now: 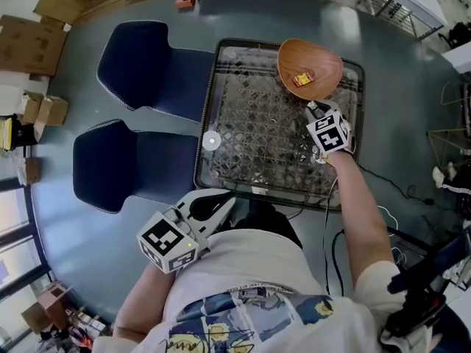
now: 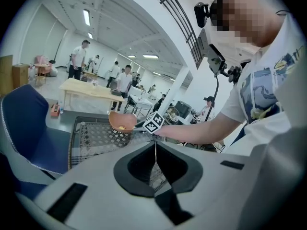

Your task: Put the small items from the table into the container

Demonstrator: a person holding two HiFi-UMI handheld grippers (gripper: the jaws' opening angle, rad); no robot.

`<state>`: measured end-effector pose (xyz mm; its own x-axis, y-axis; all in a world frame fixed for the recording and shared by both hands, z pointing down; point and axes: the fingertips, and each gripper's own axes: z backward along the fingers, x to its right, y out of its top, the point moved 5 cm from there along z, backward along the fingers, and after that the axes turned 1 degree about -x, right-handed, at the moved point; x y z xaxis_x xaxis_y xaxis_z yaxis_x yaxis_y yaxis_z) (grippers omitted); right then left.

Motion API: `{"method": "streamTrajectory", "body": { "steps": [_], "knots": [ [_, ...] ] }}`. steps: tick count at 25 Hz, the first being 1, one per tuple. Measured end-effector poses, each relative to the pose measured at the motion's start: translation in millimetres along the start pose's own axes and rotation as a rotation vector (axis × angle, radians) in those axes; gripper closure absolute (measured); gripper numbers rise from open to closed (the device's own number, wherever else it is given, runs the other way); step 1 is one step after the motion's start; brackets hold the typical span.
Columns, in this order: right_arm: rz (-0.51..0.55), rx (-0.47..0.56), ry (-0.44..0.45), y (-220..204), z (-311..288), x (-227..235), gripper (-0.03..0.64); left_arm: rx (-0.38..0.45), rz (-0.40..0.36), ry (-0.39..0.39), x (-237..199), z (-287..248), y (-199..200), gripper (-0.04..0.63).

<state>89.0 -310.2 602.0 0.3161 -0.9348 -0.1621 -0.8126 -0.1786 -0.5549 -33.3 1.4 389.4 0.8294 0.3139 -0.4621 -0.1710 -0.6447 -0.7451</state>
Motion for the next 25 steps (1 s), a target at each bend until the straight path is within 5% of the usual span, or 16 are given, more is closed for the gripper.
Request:
{"method": "streamTrajectory", "body": {
  "steps": [8,25],
  "knots": [
    [-0.021,-0.002,-0.055,18.3,-27.5,58.3,0.505,0.014,0.033,0.073,-8.4,6.5,0.8,0.586],
    [-0.032,-0.076,-0.001,14.5,-85.0,74.2,0.503,0.017,0.104,0.170,-19.3,17.0,0.5,0.586]
  ]
}}
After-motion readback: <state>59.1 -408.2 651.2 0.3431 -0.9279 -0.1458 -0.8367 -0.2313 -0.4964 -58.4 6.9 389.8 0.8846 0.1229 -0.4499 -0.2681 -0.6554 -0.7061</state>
